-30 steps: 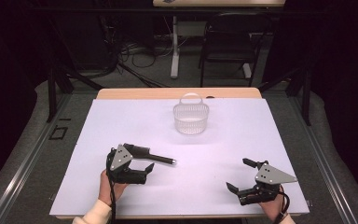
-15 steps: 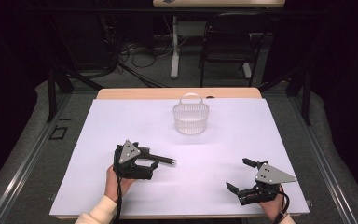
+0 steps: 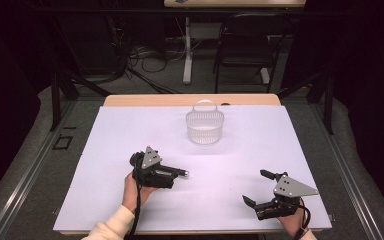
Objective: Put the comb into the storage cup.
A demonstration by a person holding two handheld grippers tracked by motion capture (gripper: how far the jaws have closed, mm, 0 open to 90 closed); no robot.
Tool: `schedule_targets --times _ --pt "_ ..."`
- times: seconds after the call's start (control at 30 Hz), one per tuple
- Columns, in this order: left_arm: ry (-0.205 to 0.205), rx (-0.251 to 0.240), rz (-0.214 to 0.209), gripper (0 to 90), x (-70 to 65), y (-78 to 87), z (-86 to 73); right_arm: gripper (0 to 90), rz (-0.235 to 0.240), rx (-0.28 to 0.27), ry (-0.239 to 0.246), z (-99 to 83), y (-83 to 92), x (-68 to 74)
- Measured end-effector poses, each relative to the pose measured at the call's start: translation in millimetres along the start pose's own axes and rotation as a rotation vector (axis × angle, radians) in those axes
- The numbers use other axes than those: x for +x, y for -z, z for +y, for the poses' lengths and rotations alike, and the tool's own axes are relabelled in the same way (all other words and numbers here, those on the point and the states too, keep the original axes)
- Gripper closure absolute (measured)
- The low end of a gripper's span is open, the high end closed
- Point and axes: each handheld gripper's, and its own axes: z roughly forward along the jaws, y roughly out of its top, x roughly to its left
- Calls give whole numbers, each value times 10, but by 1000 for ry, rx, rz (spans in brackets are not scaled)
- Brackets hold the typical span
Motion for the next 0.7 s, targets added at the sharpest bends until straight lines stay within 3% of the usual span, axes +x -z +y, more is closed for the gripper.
schedule_targets --times 0.37,0.53,0.7 --pt "-8 41 -36 264 -87 -210 60 0 0 3 2 0 0 0" --pt "-10 49 -86 479 -120 -301 76 0 1 4 4 1 -6 3" --pt "-1 64 -114 606 -140 -370 76 0 2 5 5 2 -9 6"
